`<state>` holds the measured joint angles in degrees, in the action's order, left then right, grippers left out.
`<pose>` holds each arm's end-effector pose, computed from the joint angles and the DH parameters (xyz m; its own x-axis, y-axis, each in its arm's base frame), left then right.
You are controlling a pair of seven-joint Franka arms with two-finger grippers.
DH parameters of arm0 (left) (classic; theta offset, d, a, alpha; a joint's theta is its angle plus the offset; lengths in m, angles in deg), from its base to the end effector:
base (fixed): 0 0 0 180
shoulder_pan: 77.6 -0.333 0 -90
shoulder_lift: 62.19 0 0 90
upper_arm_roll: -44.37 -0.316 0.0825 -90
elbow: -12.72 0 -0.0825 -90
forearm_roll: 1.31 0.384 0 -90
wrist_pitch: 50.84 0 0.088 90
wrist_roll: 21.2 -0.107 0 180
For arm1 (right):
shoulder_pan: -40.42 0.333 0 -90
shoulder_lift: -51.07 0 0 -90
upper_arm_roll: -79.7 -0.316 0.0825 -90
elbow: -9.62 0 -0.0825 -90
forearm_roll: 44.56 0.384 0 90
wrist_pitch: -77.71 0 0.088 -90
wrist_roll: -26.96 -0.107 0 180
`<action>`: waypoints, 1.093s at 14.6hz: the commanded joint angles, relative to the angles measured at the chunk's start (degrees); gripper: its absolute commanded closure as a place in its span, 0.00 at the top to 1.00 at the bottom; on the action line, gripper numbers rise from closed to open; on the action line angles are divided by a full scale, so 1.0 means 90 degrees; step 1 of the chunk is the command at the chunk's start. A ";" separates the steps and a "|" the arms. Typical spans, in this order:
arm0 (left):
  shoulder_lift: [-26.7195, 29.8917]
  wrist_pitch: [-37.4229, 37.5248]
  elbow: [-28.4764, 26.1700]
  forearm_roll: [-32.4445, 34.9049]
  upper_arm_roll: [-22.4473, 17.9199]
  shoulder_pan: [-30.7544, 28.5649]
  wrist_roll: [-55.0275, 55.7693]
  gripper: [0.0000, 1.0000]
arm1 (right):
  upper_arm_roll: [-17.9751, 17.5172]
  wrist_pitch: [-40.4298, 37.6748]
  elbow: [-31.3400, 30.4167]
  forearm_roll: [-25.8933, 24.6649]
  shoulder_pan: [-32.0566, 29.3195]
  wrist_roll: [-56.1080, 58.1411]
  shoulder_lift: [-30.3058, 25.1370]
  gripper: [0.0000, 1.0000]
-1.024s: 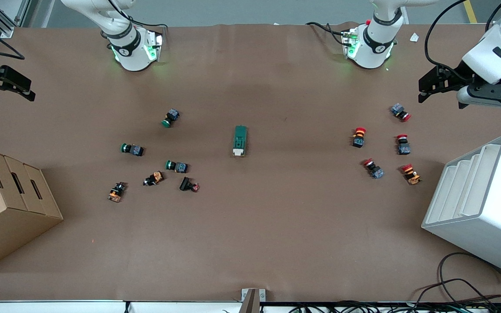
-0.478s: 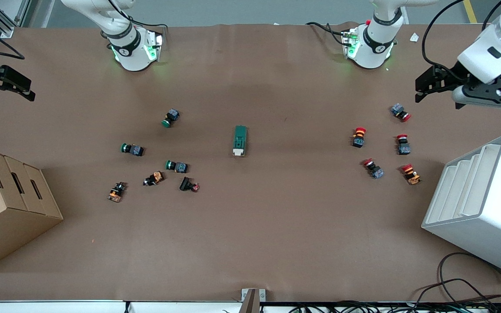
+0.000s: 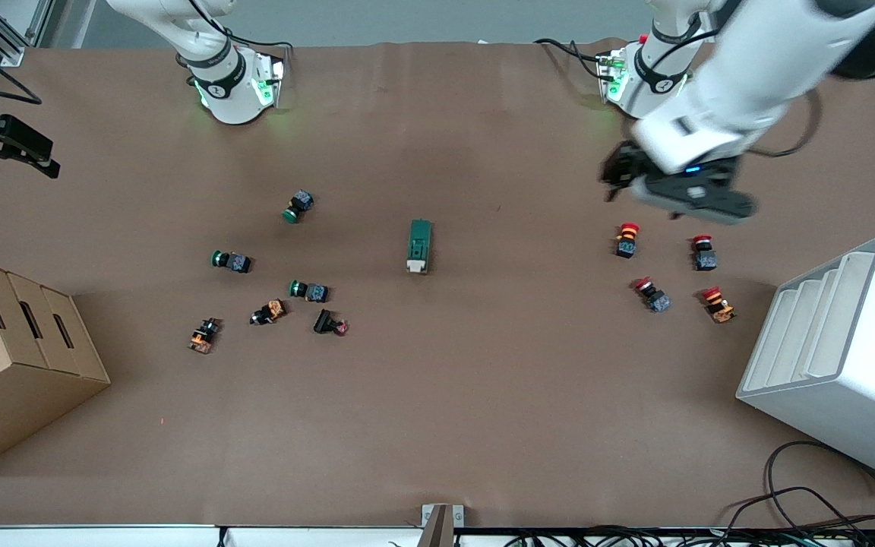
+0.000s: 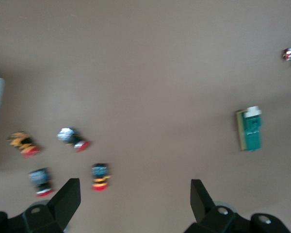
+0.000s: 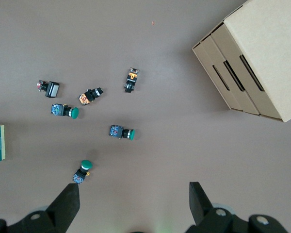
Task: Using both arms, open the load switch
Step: 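Move the left gripper over the green switch and lower onto it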
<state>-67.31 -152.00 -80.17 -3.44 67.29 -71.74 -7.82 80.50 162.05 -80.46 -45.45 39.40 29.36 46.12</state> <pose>0.5236 -0.2810 0.5708 0.9659 -0.2553 0.0433 -0.2581 -0.9625 0.0838 0.5167 -0.0186 0.6615 0.9999 0.0087 -0.0144 0.0089 -0.9999 0.0137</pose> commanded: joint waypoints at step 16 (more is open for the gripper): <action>-0.3198 -0.2772 -0.0098 0.3867 0.0178 0.3801 0.7994 1.00 | -0.0069 0.0716 0.0380 -0.0088 -0.0219 0.0055 0.0912 1.00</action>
<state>-94.18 -174.76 -80.63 27.63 68.96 -38.04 60.51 80.82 167.58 -77.99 -45.46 38.50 29.36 52.87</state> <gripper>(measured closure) 0.000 0.000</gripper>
